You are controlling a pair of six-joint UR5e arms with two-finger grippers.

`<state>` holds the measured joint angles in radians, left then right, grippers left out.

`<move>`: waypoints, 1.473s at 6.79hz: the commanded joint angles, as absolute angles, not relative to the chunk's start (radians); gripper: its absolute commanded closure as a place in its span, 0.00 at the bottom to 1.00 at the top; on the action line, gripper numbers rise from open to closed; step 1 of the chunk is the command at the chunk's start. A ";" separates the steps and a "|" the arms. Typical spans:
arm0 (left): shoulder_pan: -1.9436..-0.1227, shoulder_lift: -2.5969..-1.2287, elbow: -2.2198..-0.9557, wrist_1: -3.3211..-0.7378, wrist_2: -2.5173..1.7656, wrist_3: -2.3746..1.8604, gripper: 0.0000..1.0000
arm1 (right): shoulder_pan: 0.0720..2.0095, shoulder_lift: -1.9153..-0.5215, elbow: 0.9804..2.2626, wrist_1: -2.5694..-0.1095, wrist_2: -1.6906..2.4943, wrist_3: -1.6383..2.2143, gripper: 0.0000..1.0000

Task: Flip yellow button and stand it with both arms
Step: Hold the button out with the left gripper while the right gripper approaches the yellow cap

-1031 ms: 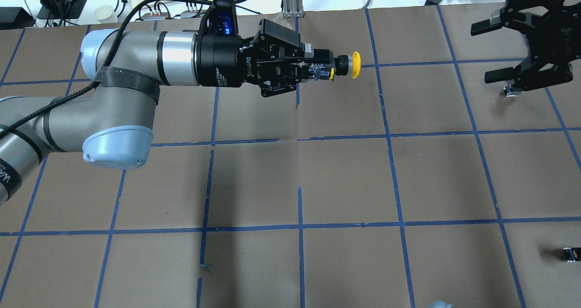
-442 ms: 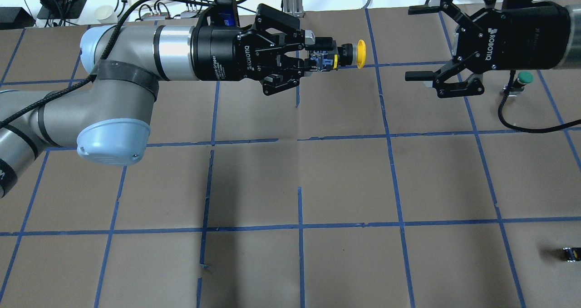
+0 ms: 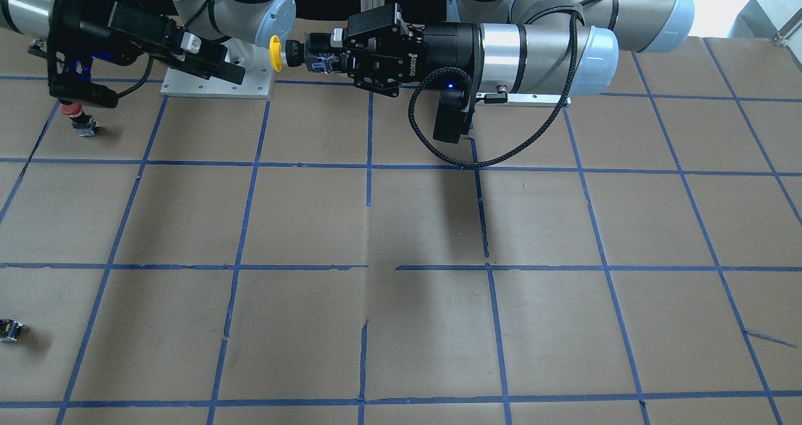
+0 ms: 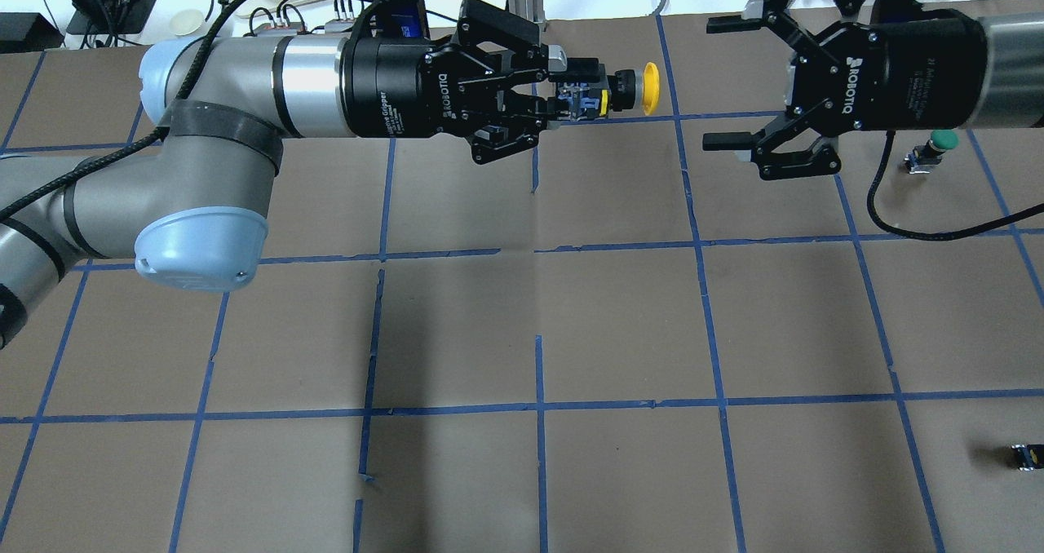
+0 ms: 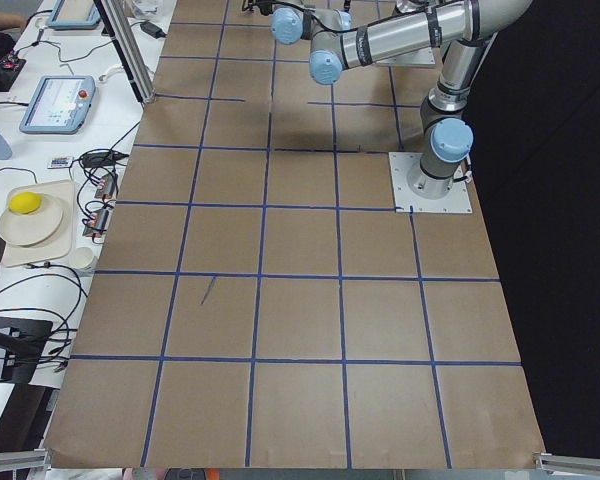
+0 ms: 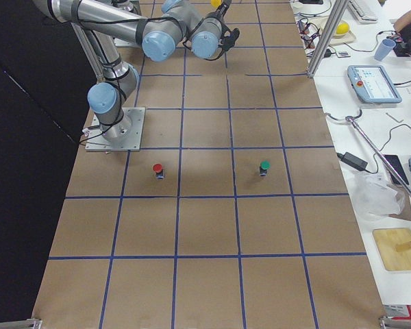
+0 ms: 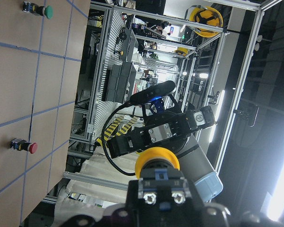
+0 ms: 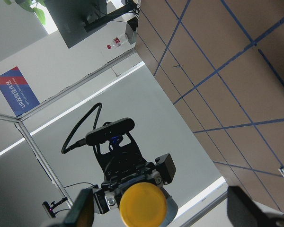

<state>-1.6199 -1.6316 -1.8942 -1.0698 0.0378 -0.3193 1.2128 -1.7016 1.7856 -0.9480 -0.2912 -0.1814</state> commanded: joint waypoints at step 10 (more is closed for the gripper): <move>-1.620 -1.638 -1.891 -1.062 0.041 -0.311 0.98 | 1.302 -1.715 1.784 -1.003 -0.250 -0.189 0.04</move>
